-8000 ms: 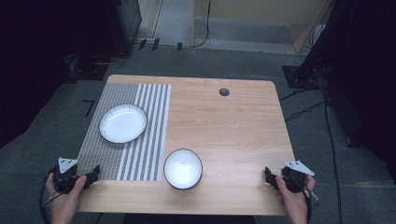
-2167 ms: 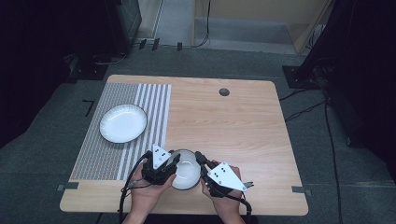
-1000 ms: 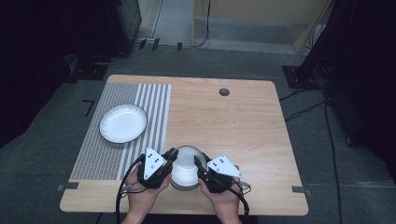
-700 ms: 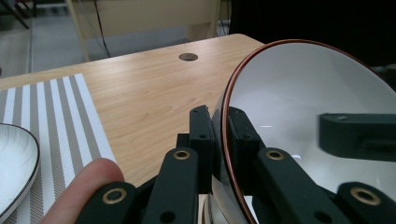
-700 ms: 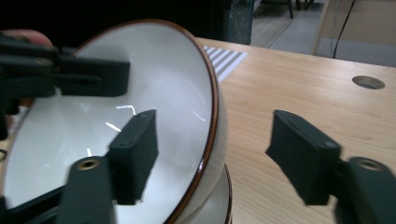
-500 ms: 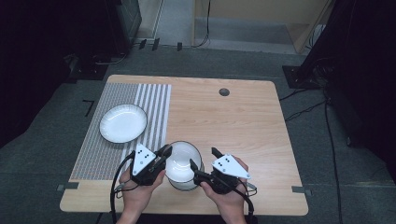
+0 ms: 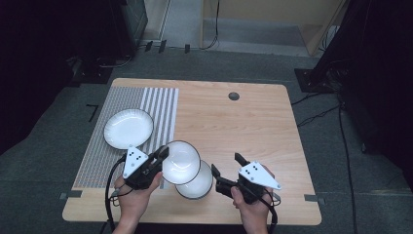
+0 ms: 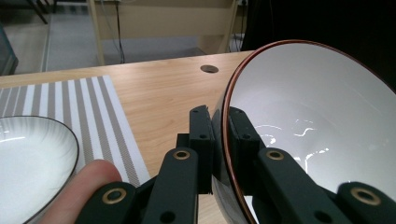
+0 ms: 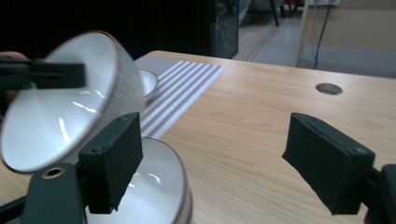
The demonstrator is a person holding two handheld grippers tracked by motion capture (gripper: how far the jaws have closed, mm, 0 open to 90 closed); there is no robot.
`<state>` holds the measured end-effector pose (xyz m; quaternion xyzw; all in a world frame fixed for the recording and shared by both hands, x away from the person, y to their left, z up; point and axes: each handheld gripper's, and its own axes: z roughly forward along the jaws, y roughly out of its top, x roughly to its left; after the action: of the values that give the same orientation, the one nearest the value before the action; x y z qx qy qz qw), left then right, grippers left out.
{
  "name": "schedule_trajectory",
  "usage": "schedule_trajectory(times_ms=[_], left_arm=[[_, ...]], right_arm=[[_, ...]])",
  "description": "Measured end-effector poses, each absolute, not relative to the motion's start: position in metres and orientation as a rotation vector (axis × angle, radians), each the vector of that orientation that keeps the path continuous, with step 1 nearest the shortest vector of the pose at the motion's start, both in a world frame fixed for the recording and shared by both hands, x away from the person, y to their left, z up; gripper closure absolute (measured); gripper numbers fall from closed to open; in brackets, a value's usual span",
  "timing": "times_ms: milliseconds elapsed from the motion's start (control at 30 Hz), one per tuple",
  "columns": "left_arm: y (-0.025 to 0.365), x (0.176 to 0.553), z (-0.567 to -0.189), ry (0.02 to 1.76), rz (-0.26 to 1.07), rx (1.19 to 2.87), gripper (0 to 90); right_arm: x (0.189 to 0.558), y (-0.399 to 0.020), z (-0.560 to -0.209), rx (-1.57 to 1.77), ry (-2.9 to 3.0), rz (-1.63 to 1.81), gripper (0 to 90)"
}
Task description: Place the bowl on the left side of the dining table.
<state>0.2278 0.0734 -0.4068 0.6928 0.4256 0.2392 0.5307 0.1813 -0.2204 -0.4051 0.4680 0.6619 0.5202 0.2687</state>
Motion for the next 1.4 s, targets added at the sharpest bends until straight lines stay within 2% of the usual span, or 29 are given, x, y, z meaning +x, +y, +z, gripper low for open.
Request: schedule_trajectory(times_ms=[567,867,1400], left_arm=[[0.101,0.237,-0.402,1.074,0.585,1.599,82.8],[0.120,0.243,-0.399,1.113,0.600,1.563,82.8],[0.146,0.252,-0.401,1.173,0.610,1.541,82.8]], right_arm=[[0.182,-0.290,-0.438,1.413,1.709,1.275,18.4],[0.190,-0.329,-0.467,1.518,1.658,1.175,19.3],[0.205,-0.368,-0.501,1.662,1.641,1.046,19.4]])
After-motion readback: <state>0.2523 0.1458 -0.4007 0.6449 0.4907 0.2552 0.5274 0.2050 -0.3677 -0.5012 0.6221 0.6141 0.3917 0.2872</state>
